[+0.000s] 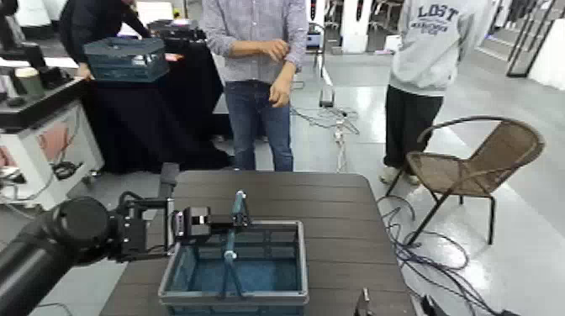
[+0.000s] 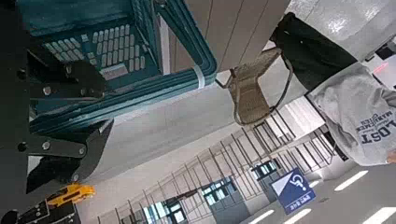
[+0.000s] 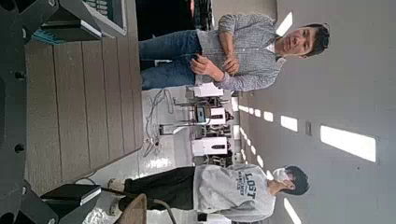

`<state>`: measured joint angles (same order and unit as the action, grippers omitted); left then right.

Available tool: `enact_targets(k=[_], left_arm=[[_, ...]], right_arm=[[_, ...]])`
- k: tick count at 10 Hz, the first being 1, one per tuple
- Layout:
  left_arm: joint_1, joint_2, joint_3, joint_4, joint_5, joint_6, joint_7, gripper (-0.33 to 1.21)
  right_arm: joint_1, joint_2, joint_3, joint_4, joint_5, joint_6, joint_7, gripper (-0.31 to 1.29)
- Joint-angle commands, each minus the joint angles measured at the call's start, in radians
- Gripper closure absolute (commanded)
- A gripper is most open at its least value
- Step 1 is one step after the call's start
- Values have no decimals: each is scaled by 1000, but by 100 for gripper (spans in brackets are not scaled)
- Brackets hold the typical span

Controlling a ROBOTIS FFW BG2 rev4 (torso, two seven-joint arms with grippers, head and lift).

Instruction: Grasp the handle of the crate.

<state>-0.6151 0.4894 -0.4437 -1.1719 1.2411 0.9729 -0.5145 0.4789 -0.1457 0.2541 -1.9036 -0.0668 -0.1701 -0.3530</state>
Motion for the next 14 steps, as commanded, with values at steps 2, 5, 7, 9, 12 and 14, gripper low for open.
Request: enact_targets(k=[2, 5, 7, 9, 12, 14], left_arm=[[9, -5, 0, -6, 14, 0, -10, 120], [34, -9, 25, -45, 15, 6, -6, 120], [69, -14, 72, -109, 15, 38, 21, 120], [140, -18, 135, -215, 66, 70, 99, 120], [229, -40, 189, -351, 152, 96, 215, 120], [279, -49, 207, -417, 225, 105, 284, 120]], right_arm=[[1, 0, 1, 2, -2, 1, 0, 15], [1, 2, -1, 0, -5, 3, 0, 15], [4, 3, -2, -3, -5, 1, 0, 15], [6, 9, -10, -8, 2, -3, -1, 15], [4, 14, -15, -14, 12, 1, -4, 15], [1, 12, -16, -18, 16, 17, -11, 15]])
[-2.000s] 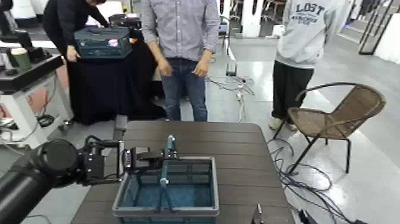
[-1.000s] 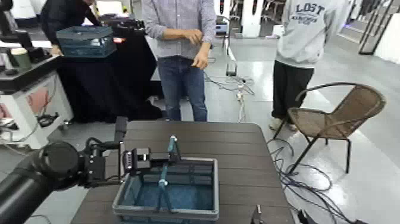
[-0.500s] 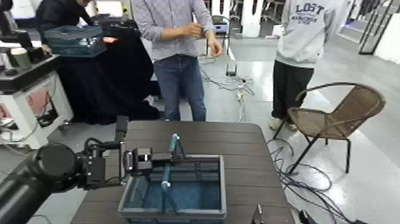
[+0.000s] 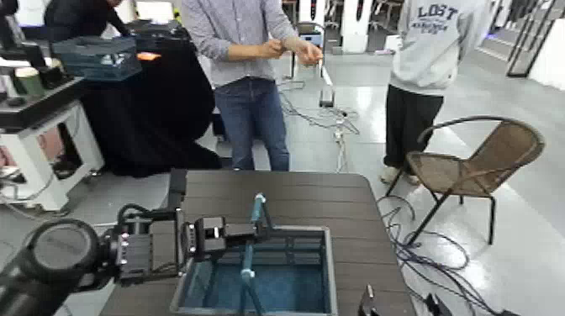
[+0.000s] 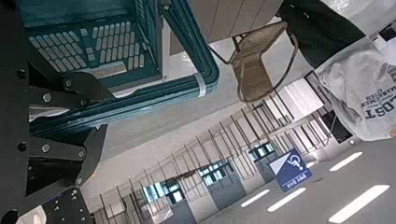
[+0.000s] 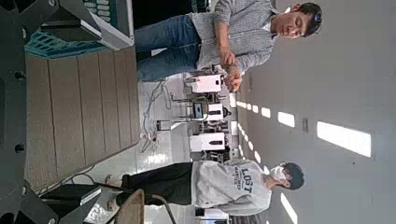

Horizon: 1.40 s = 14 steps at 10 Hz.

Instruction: Grasp the handle of the crate.

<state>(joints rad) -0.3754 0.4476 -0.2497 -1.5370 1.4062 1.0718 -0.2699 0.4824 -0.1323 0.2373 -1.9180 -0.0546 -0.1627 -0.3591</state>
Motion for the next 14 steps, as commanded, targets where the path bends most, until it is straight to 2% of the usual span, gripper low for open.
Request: enact_targets(k=[1, 4, 7, 10, 14], left_arm=[[67, -10, 27, -75, 86, 10, 64, 120], [132, -33, 59, -121, 149, 36, 123, 120], [158, -56, 52, -135, 185, 39, 124, 120], [173, -56, 33, -150, 229, 33, 126, 120], [178, -63, 40, -149, 234, 33, 126, 120]], right_arm=[[-4, 0, 2, -6, 9, 11, -14, 15], [-5, 0, 3, -12, 12, 25, -29, 15], [-10, -3, 7, -19, 12, 49, -29, 15], [-10, -1, 7, -23, 15, 63, -29, 15], [-16, -7, 10, -23, 19, 88, -27, 15]])
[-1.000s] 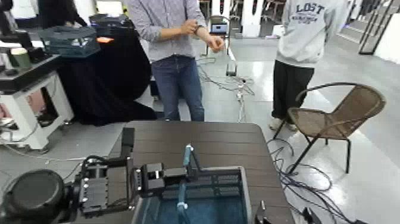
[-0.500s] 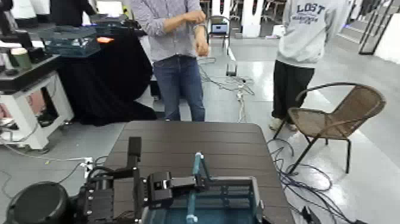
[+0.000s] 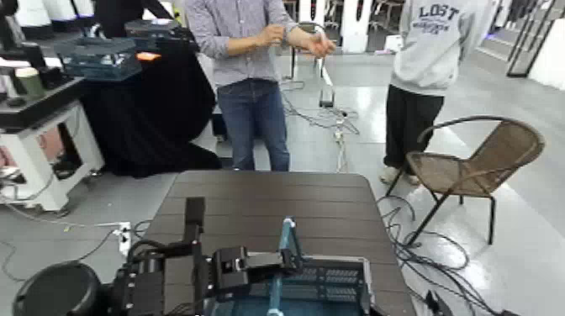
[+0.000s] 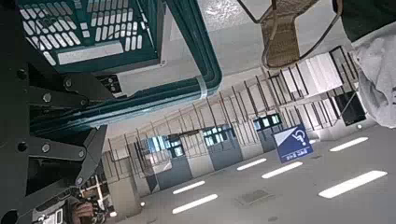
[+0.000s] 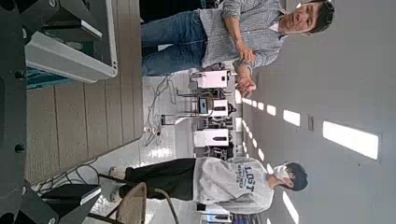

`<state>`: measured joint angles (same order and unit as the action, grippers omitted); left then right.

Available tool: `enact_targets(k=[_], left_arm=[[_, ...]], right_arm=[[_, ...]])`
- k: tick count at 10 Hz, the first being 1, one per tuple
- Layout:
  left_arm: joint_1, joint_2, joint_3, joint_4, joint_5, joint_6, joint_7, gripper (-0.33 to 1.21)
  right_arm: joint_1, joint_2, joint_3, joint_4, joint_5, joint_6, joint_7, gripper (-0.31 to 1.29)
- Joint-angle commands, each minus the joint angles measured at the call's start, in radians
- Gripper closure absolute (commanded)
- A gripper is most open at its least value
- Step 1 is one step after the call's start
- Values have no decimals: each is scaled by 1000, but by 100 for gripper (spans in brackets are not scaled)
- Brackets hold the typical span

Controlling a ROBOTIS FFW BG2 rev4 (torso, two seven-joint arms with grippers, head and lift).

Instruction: Grasp the handle of the crate.

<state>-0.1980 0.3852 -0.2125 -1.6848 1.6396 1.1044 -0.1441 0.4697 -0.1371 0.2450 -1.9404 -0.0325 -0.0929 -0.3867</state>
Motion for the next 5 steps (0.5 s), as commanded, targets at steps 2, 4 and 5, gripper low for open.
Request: enact_targets(k=[2, 4, 5], left_arm=[[0, -2, 2, 4, 0, -3, -5, 120], [-1, -2, 1, 8, 2, -5, -6, 120], [0, -2, 1, 10, 3, -5, -6, 120]], right_arm=[[-10, -9, 7, -2, -10, 32, 0, 15], [-13, -12, 5, -2, -9, 41, 2, 15], [-14, -13, 5, -5, -9, 44, 2, 15]])
